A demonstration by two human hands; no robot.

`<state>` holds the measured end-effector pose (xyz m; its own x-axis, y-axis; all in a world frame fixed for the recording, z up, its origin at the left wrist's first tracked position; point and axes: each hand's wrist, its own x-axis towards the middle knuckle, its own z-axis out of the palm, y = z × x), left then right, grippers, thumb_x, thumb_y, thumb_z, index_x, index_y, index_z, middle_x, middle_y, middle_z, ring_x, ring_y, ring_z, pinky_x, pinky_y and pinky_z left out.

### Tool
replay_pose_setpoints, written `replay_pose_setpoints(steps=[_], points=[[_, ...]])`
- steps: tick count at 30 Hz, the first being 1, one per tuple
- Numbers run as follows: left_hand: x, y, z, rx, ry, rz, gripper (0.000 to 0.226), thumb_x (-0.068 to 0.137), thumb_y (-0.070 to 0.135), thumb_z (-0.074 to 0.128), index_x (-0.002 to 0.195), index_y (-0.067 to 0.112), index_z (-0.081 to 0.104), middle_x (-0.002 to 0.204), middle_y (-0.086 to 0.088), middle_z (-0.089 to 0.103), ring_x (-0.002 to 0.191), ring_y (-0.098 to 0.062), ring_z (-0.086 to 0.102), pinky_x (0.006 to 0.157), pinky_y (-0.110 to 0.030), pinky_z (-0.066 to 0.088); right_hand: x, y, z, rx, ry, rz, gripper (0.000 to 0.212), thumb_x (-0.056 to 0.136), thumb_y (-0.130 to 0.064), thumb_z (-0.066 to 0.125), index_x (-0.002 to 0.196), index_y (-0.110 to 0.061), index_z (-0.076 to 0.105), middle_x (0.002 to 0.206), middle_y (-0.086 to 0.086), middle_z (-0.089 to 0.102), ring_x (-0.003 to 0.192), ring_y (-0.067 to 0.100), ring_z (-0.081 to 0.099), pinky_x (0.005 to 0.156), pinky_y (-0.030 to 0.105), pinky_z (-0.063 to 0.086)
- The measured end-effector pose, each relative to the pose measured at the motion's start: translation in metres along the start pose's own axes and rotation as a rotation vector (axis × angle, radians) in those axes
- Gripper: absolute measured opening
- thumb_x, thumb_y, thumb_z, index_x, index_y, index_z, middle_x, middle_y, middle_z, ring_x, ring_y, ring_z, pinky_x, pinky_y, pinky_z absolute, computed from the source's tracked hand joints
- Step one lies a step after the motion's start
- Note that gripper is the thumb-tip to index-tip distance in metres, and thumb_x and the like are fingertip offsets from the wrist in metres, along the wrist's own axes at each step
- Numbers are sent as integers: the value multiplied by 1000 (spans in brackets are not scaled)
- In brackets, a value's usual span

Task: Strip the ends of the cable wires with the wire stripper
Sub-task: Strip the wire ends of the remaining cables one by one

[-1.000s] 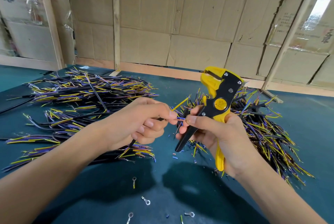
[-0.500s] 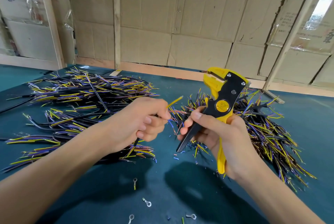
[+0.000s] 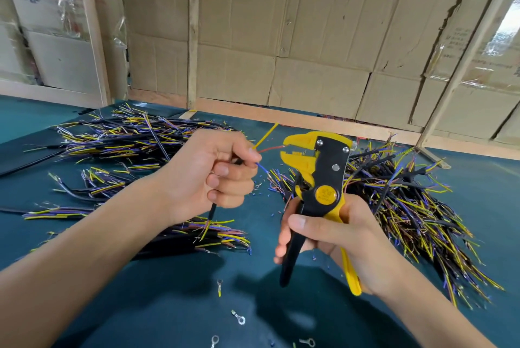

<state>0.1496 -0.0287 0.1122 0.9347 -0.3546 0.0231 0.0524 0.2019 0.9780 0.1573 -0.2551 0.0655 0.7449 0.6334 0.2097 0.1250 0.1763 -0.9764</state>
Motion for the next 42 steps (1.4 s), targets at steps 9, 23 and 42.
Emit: replay_pose_setpoints(steps=[9,23,42], points=[[-2,1,2,8,24,-66,21,65,18,57,51,22,43,45,10,18,42,-9,10,46,-26,5,1,2,-1,-95,27,-18,14,86,-7,69,89,6,67,81,29,65,73,44,68,73,51,57],[-2,3,2,23,64,-148,21,65,19,57,48,22,46,44,11,18,42,-9,9,47,-26,5,1,0,0,-167,54,1,13,83,-6,68,85,7,67,80,28,66,73,45,68,77,58,58],[-4,3,3,-22,20,-158,17,57,21,61,52,20,45,42,12,20,41,-9,10,46,-26,5,1,-1,1,-185,33,-56,18,78,0,62,72,17,61,71,36,62,61,28,64,61,23,51]])
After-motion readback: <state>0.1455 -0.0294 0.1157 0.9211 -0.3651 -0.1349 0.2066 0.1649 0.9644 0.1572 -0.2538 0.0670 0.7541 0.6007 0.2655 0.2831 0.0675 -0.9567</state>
